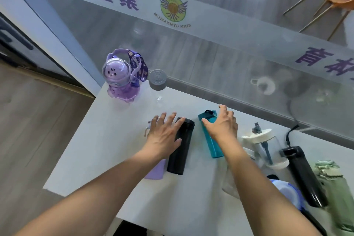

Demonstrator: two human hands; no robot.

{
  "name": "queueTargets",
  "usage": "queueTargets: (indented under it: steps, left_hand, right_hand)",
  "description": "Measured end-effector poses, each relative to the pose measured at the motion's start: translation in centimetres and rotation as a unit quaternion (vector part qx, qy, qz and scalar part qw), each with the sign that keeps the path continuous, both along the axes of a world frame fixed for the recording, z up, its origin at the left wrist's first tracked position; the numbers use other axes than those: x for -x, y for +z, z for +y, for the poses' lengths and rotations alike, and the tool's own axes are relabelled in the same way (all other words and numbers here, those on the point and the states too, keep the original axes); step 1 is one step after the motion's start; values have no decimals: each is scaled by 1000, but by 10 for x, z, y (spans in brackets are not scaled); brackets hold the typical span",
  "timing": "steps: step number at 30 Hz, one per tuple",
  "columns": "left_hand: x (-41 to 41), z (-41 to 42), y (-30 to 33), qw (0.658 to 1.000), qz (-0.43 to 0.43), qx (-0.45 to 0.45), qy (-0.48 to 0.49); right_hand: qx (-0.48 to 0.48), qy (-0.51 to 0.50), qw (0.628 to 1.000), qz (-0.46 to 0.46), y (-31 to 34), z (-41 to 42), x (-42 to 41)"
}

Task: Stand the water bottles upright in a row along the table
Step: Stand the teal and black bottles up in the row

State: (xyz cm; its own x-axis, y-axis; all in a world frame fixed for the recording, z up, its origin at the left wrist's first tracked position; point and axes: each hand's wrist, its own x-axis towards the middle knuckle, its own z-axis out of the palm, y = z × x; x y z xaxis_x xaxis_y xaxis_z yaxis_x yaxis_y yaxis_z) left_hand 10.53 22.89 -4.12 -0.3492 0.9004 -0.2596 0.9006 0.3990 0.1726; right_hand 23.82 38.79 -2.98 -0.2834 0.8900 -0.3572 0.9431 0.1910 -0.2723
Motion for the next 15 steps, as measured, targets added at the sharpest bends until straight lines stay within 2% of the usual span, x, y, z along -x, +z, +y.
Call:
queueTargets:
  steps: [4,10,13,15]
  left_hand:
    - [-10,24,-9,999,9,43,-9]
    - [-26,23,-15,999,14,45,-6]
    - [-32,13,-16,999,2,41,14]
    - [-32,7,-15,999,-10,38,23]
  right_hand:
    - [56,42,997,-25,-16,19,9]
    - [58,60,996,-17,-30,27,9]
    - [42,67,996,30,-24,30,12]
    - [28,61,992,105,-12,32,17]
